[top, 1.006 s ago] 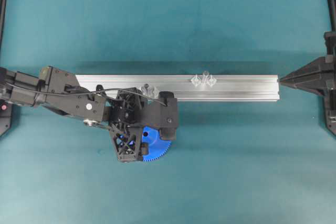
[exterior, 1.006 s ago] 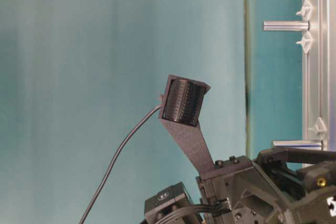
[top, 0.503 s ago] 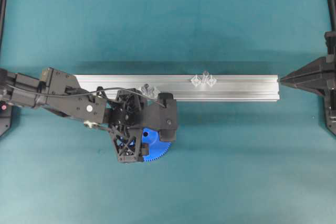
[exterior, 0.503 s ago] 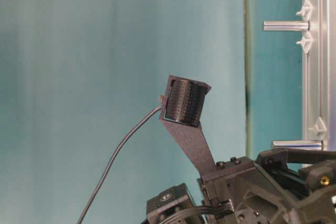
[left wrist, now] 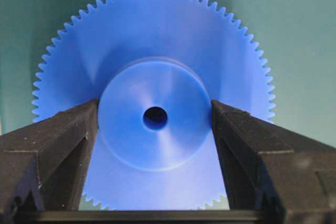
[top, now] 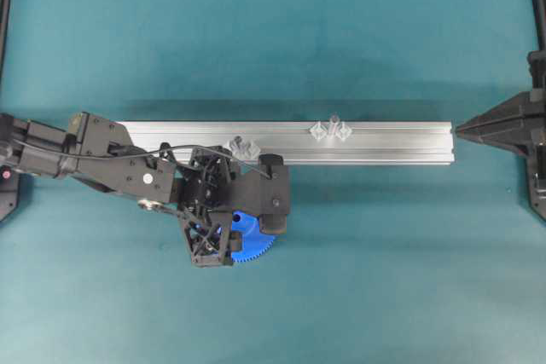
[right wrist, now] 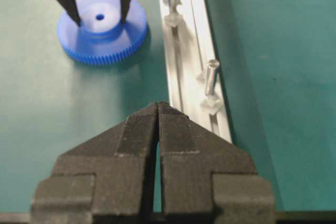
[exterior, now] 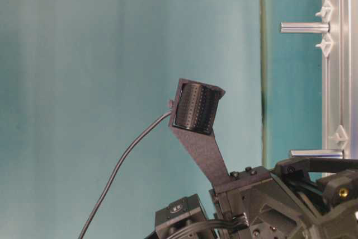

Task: Find the location of the shaft and insert the large gear.
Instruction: 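Lift the blue gear and carry it toward the right shaft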

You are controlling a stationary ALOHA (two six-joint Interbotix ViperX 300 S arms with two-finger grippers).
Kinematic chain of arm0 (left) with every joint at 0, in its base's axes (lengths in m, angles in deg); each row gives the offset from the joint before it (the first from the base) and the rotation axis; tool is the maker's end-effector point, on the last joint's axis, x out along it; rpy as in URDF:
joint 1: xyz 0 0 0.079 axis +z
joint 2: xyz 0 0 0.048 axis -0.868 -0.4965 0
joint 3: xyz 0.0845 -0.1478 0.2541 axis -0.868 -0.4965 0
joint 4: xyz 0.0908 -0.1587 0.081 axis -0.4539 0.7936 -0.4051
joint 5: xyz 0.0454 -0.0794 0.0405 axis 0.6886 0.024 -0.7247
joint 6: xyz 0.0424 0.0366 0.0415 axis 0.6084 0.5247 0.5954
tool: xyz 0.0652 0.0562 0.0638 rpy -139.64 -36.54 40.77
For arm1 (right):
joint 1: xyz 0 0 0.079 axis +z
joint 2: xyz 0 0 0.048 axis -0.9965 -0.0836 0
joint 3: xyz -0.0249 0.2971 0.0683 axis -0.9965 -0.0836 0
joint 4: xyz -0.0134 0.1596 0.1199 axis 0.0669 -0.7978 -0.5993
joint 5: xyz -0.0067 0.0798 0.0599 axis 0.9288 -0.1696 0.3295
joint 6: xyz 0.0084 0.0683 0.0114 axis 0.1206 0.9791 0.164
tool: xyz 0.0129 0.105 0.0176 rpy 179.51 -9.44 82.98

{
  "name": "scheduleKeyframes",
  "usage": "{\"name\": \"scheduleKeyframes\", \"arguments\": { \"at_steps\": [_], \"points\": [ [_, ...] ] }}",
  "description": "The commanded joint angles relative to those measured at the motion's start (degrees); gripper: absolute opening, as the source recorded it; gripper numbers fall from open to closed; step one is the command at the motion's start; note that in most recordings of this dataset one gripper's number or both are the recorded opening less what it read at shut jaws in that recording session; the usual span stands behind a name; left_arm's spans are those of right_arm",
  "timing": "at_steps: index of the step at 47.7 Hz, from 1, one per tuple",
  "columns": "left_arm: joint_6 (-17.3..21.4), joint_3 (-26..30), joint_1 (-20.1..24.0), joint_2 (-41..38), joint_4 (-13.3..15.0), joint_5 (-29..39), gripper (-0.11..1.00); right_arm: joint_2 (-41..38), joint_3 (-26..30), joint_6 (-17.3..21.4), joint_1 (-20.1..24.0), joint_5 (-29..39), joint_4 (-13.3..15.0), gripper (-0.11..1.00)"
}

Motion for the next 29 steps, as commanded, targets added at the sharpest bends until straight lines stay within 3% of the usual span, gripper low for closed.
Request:
{"name": "scheduleKeyframes", "arguments": {
  "at_steps": [1, 29],
  "points": [
    [-0.1, 0.5, 0.4, 0.4, -0.2, 0.1, 0.72, -0.3, 0.5, 0.5, -0.2, -0.3, -0.1, 0.02],
    [0.5, 4.5, 1.0, 6.5, -0.3, 0.1, 0.72, 3.0, 0.2, 0.5, -0.7, 1.1, -0.1, 0.02]
  ]
}}
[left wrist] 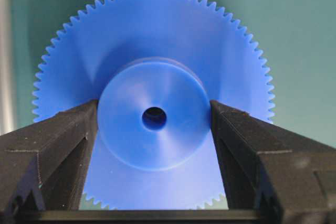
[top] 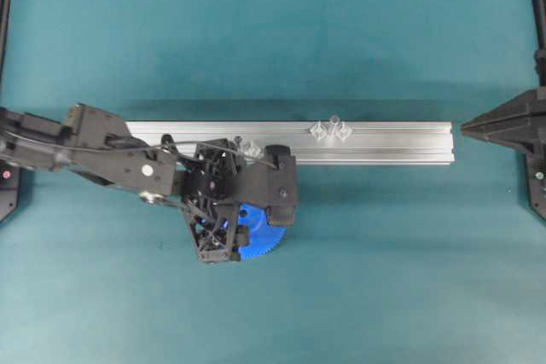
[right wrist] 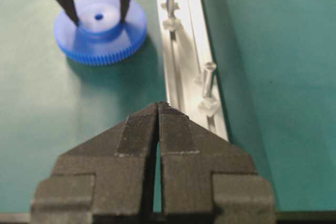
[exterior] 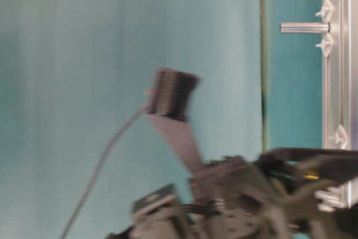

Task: Find the location of the shaft and insert the large gear.
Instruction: 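Lift the blue gear and carry it toward the right shaft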

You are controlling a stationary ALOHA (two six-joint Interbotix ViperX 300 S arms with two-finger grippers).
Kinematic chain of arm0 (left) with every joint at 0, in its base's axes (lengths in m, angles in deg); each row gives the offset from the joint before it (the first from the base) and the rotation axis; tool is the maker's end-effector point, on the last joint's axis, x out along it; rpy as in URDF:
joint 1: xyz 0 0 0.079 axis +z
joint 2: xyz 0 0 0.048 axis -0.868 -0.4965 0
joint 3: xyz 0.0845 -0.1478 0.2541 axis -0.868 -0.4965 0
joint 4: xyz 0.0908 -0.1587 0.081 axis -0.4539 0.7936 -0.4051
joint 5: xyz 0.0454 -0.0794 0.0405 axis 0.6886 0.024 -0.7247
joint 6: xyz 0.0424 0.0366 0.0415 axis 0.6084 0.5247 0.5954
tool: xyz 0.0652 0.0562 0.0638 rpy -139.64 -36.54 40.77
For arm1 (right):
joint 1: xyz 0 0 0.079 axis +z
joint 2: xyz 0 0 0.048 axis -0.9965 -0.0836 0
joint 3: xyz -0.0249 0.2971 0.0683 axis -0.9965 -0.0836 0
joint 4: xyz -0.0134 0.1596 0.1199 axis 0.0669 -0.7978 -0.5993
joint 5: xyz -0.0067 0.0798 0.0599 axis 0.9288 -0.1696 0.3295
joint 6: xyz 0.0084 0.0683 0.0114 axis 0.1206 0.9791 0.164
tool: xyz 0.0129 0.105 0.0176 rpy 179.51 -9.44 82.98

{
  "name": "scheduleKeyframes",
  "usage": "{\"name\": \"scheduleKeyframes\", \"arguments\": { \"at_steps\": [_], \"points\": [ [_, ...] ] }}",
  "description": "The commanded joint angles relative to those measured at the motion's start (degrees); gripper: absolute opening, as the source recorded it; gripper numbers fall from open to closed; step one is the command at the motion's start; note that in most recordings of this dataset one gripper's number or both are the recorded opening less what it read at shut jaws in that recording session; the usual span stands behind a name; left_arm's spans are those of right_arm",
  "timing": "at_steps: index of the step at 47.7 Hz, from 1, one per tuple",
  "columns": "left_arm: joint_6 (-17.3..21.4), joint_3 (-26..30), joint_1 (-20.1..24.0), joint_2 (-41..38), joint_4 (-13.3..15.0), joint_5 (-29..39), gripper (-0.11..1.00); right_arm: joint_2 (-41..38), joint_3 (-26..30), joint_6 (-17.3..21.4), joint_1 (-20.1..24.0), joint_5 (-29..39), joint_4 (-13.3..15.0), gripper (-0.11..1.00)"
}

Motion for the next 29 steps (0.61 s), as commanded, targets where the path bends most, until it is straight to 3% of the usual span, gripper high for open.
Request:
{"name": "scheduleKeyframes", "arguments": {
  "at_steps": [1, 6, 16, 24, 29],
  "points": [
    [0.4, 2.3, 0.4, 4.0, -0.2, -0.3, 0.72, 0.4, 0.5, 0.5, -0.2, 0.1, -0.1, 0.02],
    [2.0, 3.6, 1.3, 6.0, -0.4, 0.7, 0.72, 0.5, 0.5, 0.5, -0.2, 0.6, -0.1, 0.02],
    [9.2, 7.6, 4.7, 8.4, -0.4, 5.1, 0.72, 0.5, 0.5, 0.4, -0.2, 1.1, -0.1, 0.02],
    [15.8, 9.3, 7.5, 8.1, -0.4, 5.0, 0.72, 0.6, 0.2, 0.5, -0.2, 1.1, -0.1, 0.02],
    [17.8, 10.1, 8.5, 7.7, -0.4, 4.1, 0.72, 0.9, 0.3, 0.5, -0.2, 1.8, -0.1, 0.02]
  ]
}}
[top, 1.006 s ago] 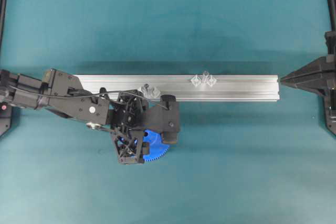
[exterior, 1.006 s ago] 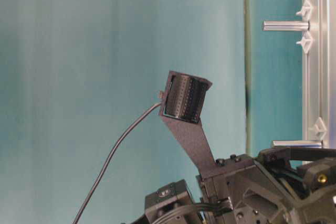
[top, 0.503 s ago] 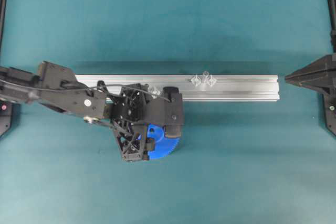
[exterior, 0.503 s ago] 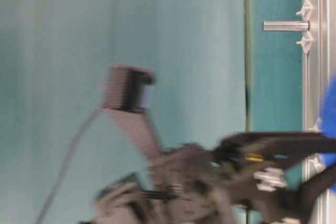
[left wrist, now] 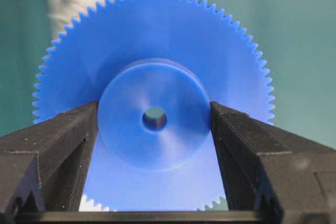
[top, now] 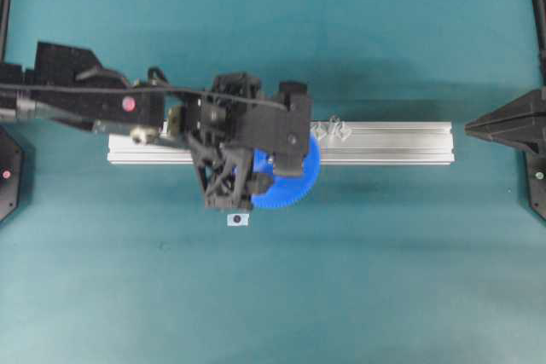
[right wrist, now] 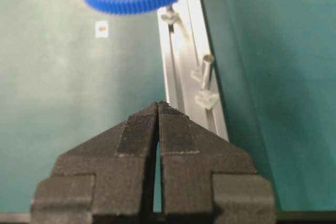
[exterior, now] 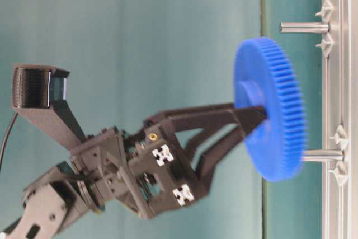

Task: Find the location of the shaft and insert the large gear.
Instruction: 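Lift the blue gear and carry it toward the right shaft, then align the gear's center hole with the right metal shaft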

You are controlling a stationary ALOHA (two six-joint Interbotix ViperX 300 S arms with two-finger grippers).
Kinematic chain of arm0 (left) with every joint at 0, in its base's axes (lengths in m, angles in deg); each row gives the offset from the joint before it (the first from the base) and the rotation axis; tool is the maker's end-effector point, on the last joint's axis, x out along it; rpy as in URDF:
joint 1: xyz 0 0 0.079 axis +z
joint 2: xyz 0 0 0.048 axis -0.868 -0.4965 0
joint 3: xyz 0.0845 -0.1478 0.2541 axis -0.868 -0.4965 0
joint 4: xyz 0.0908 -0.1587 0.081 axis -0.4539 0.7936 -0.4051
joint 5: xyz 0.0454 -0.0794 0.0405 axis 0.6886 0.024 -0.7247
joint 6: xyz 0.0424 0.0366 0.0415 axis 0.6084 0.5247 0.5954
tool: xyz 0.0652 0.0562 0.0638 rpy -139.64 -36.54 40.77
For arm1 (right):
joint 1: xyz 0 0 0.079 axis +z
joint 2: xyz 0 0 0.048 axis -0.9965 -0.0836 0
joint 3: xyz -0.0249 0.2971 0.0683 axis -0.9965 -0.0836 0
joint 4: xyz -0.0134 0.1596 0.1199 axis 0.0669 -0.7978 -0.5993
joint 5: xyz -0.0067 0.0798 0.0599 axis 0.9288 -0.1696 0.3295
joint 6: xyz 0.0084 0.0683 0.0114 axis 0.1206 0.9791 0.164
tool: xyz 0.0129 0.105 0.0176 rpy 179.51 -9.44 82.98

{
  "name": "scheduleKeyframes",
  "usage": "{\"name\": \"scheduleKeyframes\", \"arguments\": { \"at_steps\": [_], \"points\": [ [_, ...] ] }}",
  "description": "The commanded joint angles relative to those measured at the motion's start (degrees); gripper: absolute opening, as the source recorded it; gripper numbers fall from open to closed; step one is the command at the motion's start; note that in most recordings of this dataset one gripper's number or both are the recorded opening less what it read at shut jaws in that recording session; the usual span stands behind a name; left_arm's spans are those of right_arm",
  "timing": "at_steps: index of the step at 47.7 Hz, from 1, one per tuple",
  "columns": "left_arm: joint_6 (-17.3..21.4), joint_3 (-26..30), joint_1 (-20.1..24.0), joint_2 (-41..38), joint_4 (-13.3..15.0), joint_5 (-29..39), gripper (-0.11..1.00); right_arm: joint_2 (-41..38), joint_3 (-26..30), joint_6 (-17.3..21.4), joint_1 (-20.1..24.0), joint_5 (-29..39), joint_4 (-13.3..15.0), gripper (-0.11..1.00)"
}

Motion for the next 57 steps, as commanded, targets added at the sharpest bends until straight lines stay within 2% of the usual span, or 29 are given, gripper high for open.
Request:
{"name": "scheduleKeyframes", "arguments": {
  "at_steps": [1, 17, 34, 45, 57],
  "points": [
    [1.1, 2.5, 0.7, 1.5, -0.2, -1.3, 0.72, -0.1, 0.7, 0.5, -0.1, 0.3, -0.1, 0.02],
    [1.6, 4.5, 3.2, -1.9, -0.2, -8.5, 0.72, 0.5, 0.7, 0.5, -0.1, 2.6, -0.1, 0.02],
    [1.9, 9.8, 4.4, -9.2, -0.2, -8.9, 0.72, 0.8, 0.6, 0.5, -1.0, 2.6, -0.1, 0.02],
    [5.3, 12.5, 4.7, -12.2, -0.2, -8.9, 0.72, 1.4, 0.6, 0.5, -1.2, 2.8, -0.1, 0.02],
    [5.6, 13.8, 4.8, -14.7, -0.2, -9.0, 0.72, 1.6, 0.4, 0.5, -1.3, 3.0, -0.1, 0.02]
  ]
}}
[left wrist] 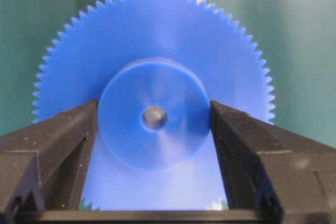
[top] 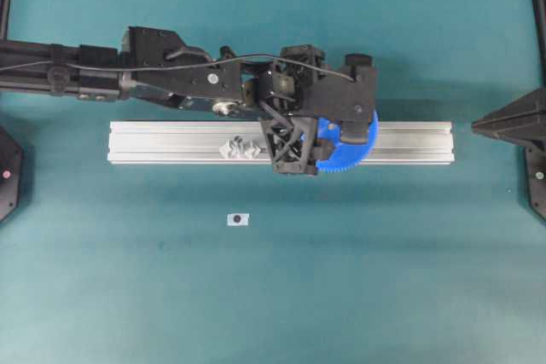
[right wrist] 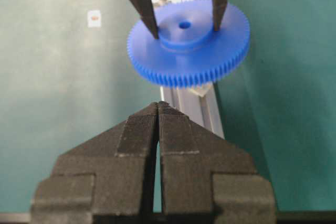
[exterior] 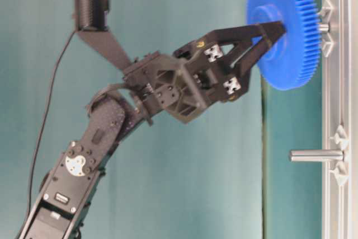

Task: Find the location of the shaft and insert the large gear.
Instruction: 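Align the gear's center hole with the right metal shaft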

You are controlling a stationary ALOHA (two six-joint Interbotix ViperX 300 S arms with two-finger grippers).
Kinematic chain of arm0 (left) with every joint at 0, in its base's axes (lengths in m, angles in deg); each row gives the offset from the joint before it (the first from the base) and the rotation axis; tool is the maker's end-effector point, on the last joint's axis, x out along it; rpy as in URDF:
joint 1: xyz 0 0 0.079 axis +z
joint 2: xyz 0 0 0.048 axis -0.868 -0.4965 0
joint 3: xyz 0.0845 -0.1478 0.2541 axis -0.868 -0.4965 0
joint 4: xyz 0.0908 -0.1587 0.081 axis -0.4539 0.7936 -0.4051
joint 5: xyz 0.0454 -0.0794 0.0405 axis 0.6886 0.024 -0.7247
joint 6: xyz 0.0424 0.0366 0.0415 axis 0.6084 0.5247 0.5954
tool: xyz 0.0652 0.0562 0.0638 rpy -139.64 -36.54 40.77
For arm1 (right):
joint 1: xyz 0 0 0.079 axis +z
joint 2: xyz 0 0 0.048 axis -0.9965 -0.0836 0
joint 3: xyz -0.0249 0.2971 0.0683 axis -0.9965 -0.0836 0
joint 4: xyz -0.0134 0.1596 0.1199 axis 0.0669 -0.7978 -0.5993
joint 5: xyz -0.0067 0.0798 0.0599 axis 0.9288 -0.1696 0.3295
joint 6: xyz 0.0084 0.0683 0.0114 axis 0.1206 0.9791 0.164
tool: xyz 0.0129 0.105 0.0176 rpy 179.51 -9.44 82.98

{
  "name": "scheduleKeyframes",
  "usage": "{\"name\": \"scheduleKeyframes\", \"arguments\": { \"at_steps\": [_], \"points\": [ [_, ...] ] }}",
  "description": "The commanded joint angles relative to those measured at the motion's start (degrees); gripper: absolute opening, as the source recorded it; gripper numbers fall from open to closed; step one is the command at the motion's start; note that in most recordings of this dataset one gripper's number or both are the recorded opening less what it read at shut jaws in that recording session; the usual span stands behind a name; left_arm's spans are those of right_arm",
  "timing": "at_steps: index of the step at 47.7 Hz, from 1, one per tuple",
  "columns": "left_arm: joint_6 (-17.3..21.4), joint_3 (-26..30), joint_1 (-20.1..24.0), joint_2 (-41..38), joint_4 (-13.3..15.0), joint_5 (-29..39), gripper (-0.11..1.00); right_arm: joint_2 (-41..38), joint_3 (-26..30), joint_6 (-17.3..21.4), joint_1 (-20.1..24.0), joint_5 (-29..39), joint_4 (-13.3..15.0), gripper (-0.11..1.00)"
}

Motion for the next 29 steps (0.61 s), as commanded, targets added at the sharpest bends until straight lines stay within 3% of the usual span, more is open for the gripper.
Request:
{"name": "scheduleKeyframes", "arguments": {
  "at_steps": [1, 29],
  "points": [
    [0.1, 1.9, 0.4, 0.6, -0.2, -0.7, 0.72, -0.3, 0.4, 0.5, -0.3, -0.3, -0.1, 0.02],
    [0.3, 2.9, 4.0, -0.1, -0.2, -0.3, 0.72, 0.0, 0.2, 0.5, -1.0, -0.3, -0.1, 0.02]
  ]
}}
